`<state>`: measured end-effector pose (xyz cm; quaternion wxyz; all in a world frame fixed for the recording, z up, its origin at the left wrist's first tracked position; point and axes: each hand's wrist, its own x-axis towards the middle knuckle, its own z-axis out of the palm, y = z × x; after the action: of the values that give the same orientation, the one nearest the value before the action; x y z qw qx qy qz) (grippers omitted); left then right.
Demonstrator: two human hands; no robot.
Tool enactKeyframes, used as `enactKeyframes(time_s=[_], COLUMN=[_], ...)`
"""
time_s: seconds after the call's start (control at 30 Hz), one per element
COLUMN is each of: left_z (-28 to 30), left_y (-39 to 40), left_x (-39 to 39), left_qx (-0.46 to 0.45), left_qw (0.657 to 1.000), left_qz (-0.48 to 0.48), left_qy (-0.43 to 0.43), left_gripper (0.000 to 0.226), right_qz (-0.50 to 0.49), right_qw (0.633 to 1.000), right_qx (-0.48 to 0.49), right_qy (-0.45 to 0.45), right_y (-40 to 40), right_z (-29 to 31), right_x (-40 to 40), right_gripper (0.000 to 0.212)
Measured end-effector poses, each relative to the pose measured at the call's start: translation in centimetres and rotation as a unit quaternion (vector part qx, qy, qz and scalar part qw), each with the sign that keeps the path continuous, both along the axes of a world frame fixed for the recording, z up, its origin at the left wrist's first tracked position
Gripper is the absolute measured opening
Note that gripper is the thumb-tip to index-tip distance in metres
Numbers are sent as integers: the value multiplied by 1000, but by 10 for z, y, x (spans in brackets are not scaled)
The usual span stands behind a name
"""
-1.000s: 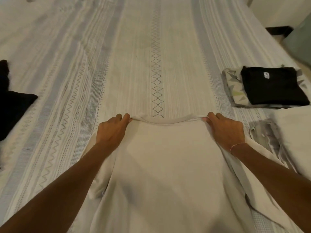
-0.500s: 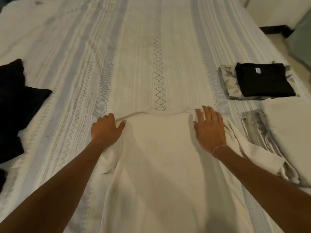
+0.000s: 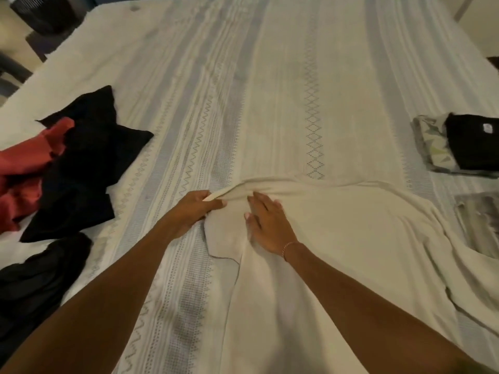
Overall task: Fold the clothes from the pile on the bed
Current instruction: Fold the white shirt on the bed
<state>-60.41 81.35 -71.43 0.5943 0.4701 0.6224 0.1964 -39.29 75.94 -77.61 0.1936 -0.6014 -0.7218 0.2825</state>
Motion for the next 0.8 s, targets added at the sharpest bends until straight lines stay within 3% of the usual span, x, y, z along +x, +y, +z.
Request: enactKeyframes(time_s=[0.1,0.17,0.27,0.43,0.5,0.6,0.73,0.8], left_z=[-1,-3,-6,-12,-18,-32,-41,-45], left_y=[4,7,12,9,5,-4,-25,-32], left_x=[-16,-31,-55,-74,-76,-80,-70,-66], left_qx=[-32,-81,-96,-53,-30,17,-11,-2], left_qw=[999,996,995,972,967,962,945,943], left_qz=[1,-19,-6,136,157,189,202,219], left_qy=[-44,-28,-7,-185,-199,-195,-258,-250], left_gripper=[40,46,50,42,45,60,45,37], right_qz=[-18,-8,-14,9,36,74,75,72], right_qw=[996,987,980,969,962,957,960,962], right_qx=[-14,5,9,-4,8,33,44,46], right_qy=[-83,-158,-198,-247,-270,-279,-267,-261], right_y=[4,-2,-4,3,12,24,26,26], right_z=[-11,-17,-17,-11,-7,-7,-12,-13], right_x=[-18,-24,-28,-34,-35,-34,-35,-35], right_gripper=[67,82,105,132,142,147,140,139])
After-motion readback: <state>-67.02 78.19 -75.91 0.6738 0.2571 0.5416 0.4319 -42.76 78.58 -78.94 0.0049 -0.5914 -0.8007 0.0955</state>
